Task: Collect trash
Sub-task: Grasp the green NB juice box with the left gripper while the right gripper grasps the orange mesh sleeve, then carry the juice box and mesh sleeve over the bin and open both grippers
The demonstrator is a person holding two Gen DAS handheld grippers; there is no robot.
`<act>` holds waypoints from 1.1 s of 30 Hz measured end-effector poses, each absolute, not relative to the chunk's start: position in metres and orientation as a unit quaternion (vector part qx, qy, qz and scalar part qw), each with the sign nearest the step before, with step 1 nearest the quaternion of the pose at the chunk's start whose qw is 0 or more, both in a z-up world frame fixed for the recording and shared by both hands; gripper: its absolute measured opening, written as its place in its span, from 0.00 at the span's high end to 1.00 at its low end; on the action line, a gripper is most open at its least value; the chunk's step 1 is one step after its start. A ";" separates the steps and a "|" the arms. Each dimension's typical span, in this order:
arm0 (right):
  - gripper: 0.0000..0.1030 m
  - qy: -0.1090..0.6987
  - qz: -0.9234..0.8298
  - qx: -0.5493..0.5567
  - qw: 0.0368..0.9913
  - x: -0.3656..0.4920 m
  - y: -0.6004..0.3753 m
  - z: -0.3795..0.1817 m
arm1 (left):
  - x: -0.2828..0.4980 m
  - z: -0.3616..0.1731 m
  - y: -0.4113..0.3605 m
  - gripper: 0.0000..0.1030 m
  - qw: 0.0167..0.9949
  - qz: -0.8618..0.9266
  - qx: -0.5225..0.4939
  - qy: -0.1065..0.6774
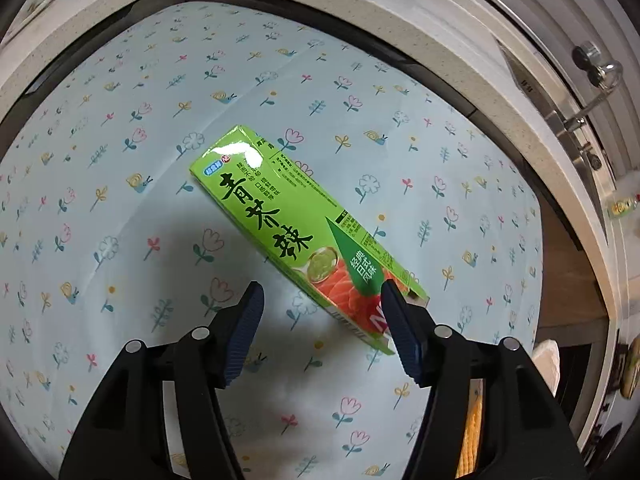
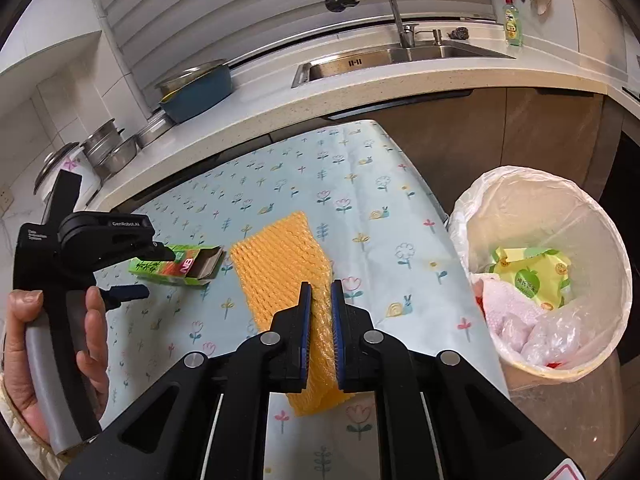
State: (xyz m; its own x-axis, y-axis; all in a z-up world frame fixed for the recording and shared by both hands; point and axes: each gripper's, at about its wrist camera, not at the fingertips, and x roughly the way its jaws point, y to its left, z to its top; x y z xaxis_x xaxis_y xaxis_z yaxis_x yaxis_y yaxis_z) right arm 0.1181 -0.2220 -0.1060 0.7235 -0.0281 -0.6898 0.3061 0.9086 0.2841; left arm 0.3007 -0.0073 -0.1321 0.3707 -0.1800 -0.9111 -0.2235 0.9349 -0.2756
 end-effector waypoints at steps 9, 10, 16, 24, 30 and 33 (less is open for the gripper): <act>0.91 0.369 -0.089 0.195 0.904 0.134 -0.243 -0.117 | 0.318 -0.136 -0.028 0.61 0.828 0.012 -0.171 0.535; 0.91 0.369 -0.088 0.196 0.904 0.136 -0.243 -0.118 | 0.318 -0.132 -0.033 0.69 0.834 0.004 -0.162 0.527; 0.91 0.364 -0.088 0.203 0.905 0.139 -0.249 -0.117 | 0.314 -0.112 -0.063 0.81 0.852 -0.052 -0.110 0.509; 0.91 0.346 -0.109 0.203 0.910 0.126 -0.267 -0.102 | 0.281 -0.085 -0.106 0.81 0.870 -0.095 -0.035 0.483; 0.91 0.328 -0.127 0.204 0.914 0.107 -0.285 -0.087 | 0.248 -0.075 -0.137 0.81 0.869 -0.134 0.005 0.477; 0.91 0.321 -0.137 0.206 0.914 0.094 -0.296 -0.082 | 0.230 -0.073 -0.155 0.81 0.867 -0.151 0.025 0.474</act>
